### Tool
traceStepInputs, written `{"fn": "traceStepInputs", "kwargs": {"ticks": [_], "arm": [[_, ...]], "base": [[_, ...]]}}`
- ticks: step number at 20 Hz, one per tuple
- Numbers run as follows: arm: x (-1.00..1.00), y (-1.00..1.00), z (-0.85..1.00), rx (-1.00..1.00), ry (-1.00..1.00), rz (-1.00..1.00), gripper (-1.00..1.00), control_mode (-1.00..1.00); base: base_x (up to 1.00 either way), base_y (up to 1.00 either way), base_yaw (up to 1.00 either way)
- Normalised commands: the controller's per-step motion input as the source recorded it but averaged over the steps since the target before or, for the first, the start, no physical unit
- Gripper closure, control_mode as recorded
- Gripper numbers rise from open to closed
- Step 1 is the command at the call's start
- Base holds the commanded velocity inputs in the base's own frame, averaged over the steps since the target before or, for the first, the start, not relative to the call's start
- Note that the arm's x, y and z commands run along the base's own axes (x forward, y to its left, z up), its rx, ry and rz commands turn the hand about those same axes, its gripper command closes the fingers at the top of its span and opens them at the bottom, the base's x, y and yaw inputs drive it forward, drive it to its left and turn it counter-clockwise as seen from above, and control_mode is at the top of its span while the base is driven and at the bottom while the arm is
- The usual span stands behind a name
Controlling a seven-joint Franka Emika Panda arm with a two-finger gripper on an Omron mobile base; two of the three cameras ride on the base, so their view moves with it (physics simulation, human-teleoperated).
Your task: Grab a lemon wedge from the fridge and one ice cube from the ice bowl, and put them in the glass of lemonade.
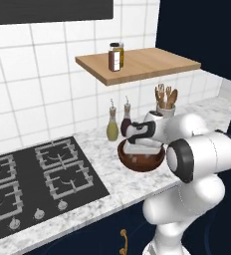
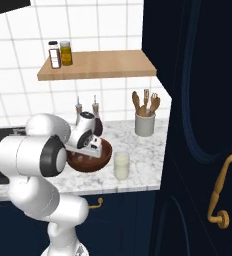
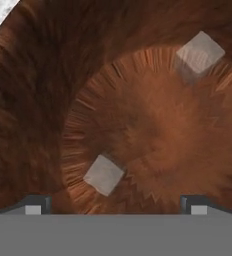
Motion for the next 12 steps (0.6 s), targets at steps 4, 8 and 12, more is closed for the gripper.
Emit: {"fn": "traceStepInputs", "kwargs": {"ticks": [4,8,12], "arm": [[0.17,0.0,-0.32,0.0,0.0,0.0,-1.0,-1.0],[0.24,0.0,-0.17,0.0,0.0,0.0,-1.0,-1.0],[0.19,0.01,-0.19,0.0,0.0,0.0,-1.0,-1.0]], "base": [[0.0,0.0,0.0],[0.0,0.0,0.0],[0.0,0.0,0.0]]}}
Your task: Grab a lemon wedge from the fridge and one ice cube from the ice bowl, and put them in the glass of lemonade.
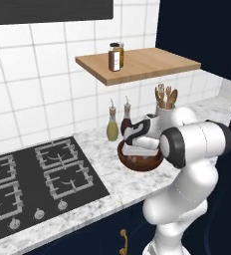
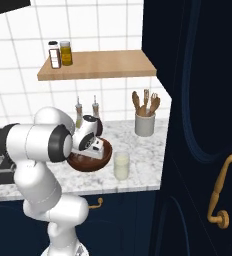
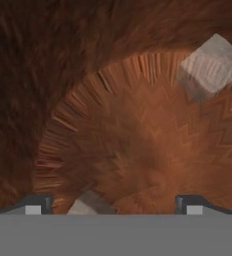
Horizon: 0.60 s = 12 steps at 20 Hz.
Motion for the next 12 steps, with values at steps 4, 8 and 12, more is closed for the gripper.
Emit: {"fn": "traceStepInputs", "kwargs": {"ticks": [4,8,12], "arm": [[0.09,0.03,-0.21,0.0,0.0,0.0,-1.0,-1.0],[0.0,0.01,-0.12,0.0,0.03,0.0,-1.0,-1.0],[-0.05,0.0,-0.01,0.0,0.02,0.0,-1.0,-1.0]], "base": [[0.0,0.0,0.0],[0.0,0.0,0.0],[0.0,0.0,0.0]]}}
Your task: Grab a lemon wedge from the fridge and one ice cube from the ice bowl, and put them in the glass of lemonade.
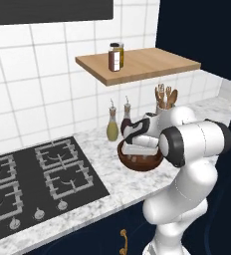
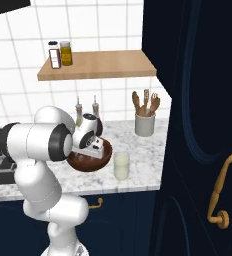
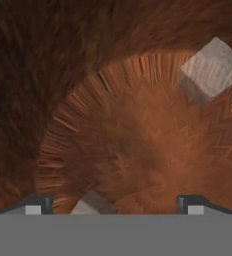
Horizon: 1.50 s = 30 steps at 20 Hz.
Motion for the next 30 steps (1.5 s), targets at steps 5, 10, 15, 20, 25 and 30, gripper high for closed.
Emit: {"fn": "traceStepInputs", "kwargs": {"ticks": [5,10,15,20,25,30], "arm": [[-0.13,0.0,-0.06,0.0,0.02,0.0,-1.0,-1.0],[-0.15,0.0,-0.1,0.0,0.01,0.0,-1.0,-1.0],[0.01,0.02,-0.16,0.0,0.0,0.0,-1.0,-1.0],[0.0,0.07,-0.23,0.0,0.02,0.0,1.0,-1.0],[0.0,0.04,-0.2,0.0,0.03,0.0,1.0,-1.0],[-0.02,0.01,-0.17,0.0,0.05,0.0,1.0,-1.0]], "base": [[0.0,0.0,0.0],[0.0,0.0,0.0],[0.0,0.0,0.0],[0.0,0.0,0.0],[0.0,0.0,0.0],[0.0,0.0,0.0]]}}
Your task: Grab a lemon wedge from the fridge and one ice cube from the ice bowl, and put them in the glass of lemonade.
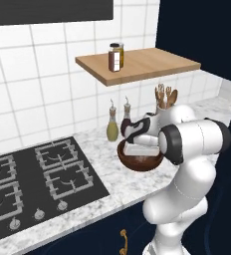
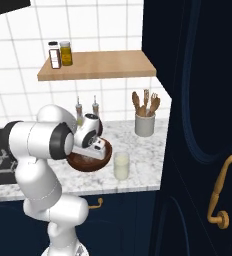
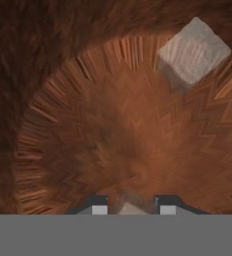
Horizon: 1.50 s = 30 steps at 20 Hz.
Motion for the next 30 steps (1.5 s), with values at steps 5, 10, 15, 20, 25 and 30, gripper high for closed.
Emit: {"fn": "traceStepInputs", "kwargs": {"ticks": [5,10,15,20,25,30], "arm": [[-0.02,0.0,-0.08,0.0,0.03,0.0,1.0,-1.0],[0.0,0.0,0.0,0.0,0.0,0.0,1.0,-1.0],[-0.03,0.0,0.21,0.0,0.0,-0.01,1.0,-1.0],[-0.14,0.0,0.49,0.0,0.0,-0.07,1.0,-1.0],[-0.11,0.0,0.6,-0.01,0.08,-0.19,1.0,-1.0],[-0.11,-0.07,0.45,-0.04,0.07,-0.28,1.0,-1.0]], "base": [[0.0,0.0,0.0],[0.0,0.0,0.0],[0.0,0.0,0.0],[0.0,0.0,0.0],[0.0,0.0,0.0],[0.0,0.0,0.0]]}}
